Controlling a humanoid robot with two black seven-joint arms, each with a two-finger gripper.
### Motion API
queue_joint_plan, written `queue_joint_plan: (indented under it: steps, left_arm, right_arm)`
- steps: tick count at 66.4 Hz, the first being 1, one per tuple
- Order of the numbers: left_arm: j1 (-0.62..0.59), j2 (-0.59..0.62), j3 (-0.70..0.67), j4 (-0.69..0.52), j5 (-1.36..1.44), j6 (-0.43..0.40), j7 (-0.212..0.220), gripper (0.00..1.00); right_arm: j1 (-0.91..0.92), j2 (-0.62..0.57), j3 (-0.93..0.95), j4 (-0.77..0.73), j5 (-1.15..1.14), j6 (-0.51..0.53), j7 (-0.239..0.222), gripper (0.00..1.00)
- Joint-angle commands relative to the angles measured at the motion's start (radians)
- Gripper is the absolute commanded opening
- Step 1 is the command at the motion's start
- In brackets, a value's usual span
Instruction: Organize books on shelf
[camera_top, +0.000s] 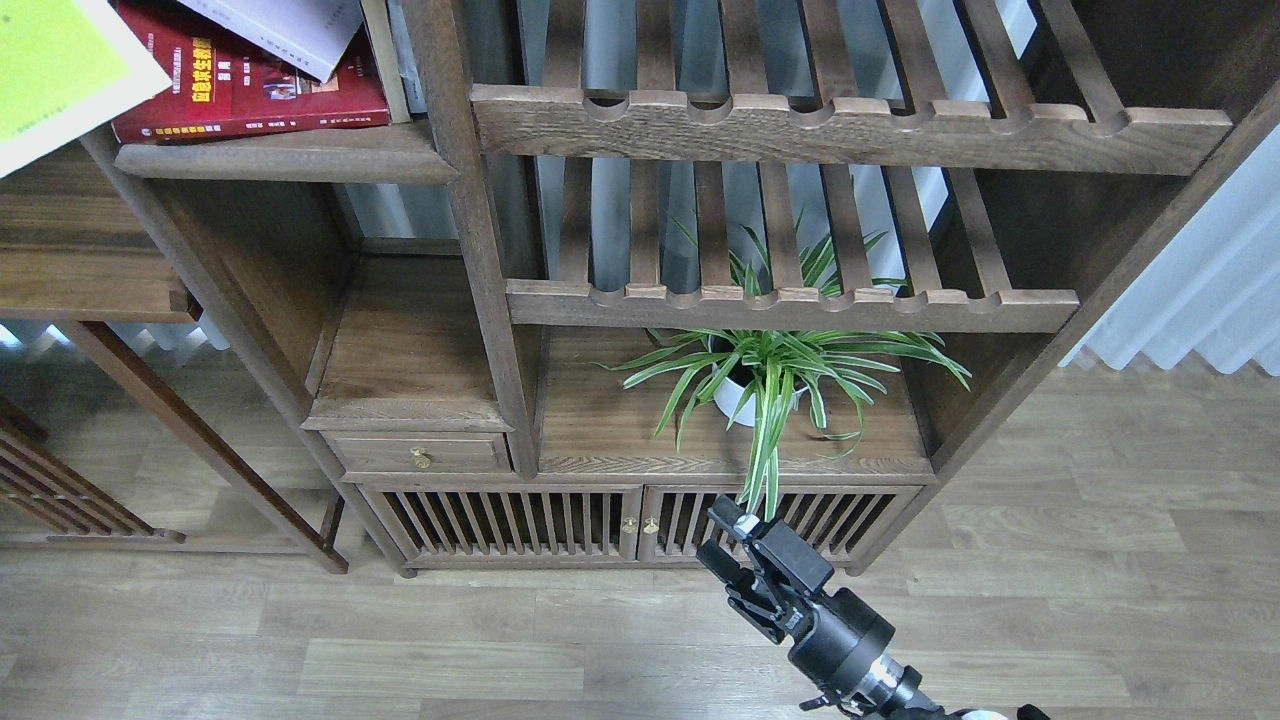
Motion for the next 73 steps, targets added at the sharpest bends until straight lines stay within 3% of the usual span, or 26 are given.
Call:
queue_joint_plan:
  steps: [1, 12, 30, 41, 49, 64, 73]
  left_arm:
    - [-0.155, -0.086, 0.075, 0.077, 0.090, 0.000, 0.011, 0.00]
    - [-0.330, -0.261, 0.092, 0.231, 0.295, 0.000, 0.014, 0.00]
    - [-0.394, -0.307, 0.103, 0.300, 0.391, 0.000, 0.011, 0.00]
    - [-0.442, -0.427, 0.094, 0.398, 0.486, 0.000, -0.014, 0.00]
    - [-0.462, -0.445, 0.092, 0.436, 0.559, 0.000, -0.083, 0.00]
    - [-0.476, -0.506, 0.108, 0.509, 0.628, 0.000, -0.252, 0.00]
    - [-0.472, -0.551, 0.115, 0.522, 0.651, 0.000, -0.313, 0.00]
  right_arm:
    - [0.001, -0.002, 0.002, 0.001, 0.000, 0.000, 0.000, 1.00]
    - [0.003, -0.002, 0.003, 0.004, 0.000, 0.000, 0.000, 1.00]
    - [0.006, -0.002, 0.012, 0.004, 0.002, 0.000, 0.000, 1.00]
    - [0.023, -0.002, 0.011, 0.004, 0.002, 0.000, 0.000, 1.00]
    - [0.024, 0.000, 0.009, 0.004, 0.002, 0.000, 0.000, 1.00]
    - [0.029, 0.003, 0.002, 0.004, 0.002, 0.000, 0.000, 1.00]
    - [0.030, 0.014, 0.000, 0.004, 0.000, 0.000, 0.000, 1.00]
